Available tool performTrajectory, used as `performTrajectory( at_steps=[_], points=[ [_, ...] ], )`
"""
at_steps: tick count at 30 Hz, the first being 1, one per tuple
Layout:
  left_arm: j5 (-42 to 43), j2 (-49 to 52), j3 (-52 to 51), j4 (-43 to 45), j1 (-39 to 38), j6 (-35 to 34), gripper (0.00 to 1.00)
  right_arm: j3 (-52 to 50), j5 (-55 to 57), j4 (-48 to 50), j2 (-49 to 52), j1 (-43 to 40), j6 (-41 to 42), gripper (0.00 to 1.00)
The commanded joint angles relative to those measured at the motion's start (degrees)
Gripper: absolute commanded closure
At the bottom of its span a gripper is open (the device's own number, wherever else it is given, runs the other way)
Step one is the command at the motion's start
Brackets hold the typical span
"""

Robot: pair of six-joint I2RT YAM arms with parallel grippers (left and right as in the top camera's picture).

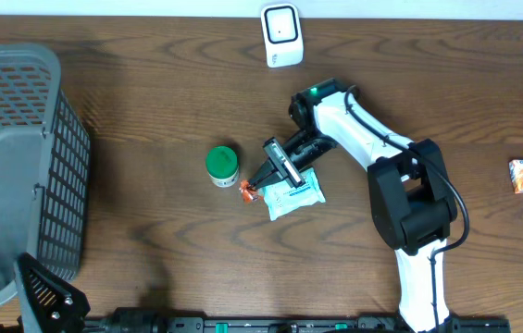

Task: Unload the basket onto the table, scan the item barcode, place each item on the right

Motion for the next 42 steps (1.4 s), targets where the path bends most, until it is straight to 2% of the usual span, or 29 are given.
performTrajectory(
  at_steps=[1, 11, 15, 19, 21, 25, 28, 31, 32, 34, 35, 38, 39, 42],
  points=[
    [-0.70, -0.42, -0.37, 0.17, -0.28, 0.48, 0.16, 0.00, -0.98, 1.95, 0.28, -0.09, 1.11, 0.99],
    [-0.70, -0.42, -0.37, 0.17, -0.31, 0.50, 0.16, -0.04, 2.34, 4.42, 2.73, -0.72, 5.62, 0.98],
    [-0.70, -0.42, -0.39, 0.17, -0.28, 0.48, 0.16, -0.04, 1.64, 5.55, 4.24, -1.68, 5.62, 0.94],
    [-0.70, -0.42, -0.74, 0.17, -0.28, 0.48, 0.16, -0.04, 0.61, 5.70, 4.50, -7.02, 4.79, 0.95],
    [-0.70, -0.42, -0.92, 0.20, -0.28, 0.50, 0.16, -0.04, 0.59, 5.75, 4.50, -9.79, 3.58, 0.92],
    [-0.70, -0.42, -1.11, 0.17, -0.28, 0.48, 0.16, -0.04, 4.96, 7.48, 4.50, -16.98, 2.36, 0.82],
    [-0.70, -0.42, -1.33, 0.20, -0.28, 0.48, 0.16, -0.02, 13.20, 12.04, 4.50, -21.09, 2.21, 0.77],
    [-0.70, -0.42, -1.88, 0.20, -0.31, 0.48, 0.16, -0.02, 24.74, 13.66, 4.50, -24.83, -1.29, 0.65],
    [-0.70, -0.42, -2.34, 0.20, -0.28, 0.48, 0.16, 0.00, 26.97, 13.25, 4.44, -25.68, -3.78, 0.52],
    [-0.70, -0.42, -3.10, 0.22, -0.28, 0.48, 0.16, 0.13, 28.22, 13.00, 4.44, -26.25, -7.54, 0.51],
    [-0.70, -0.42, -3.41, 0.22, -0.28, 0.48, 0.16, 0.24, 28.24, 13.00, 4.42, -26.25, -9.38, 0.53],
    [-0.70, -0.42, -4.24, 0.28, -0.28, 0.48, 0.16, 1.07, 28.46, 13.00, 4.09, -25.59, -15.15, 0.82],
    [-0.70, -0.42, -4.35, 0.28, -0.28, 0.48, 0.16, 1.70, 29.38, 13.03, 3.50, -24.59, -16.13, 0.99],
    [-0.70, -0.42, -4.35, 0.42, -0.28, 0.50, 0.16, 2.89, 32.33, 13.29, 1.79, -22.86, -16.37, 0.99]
  ],
)
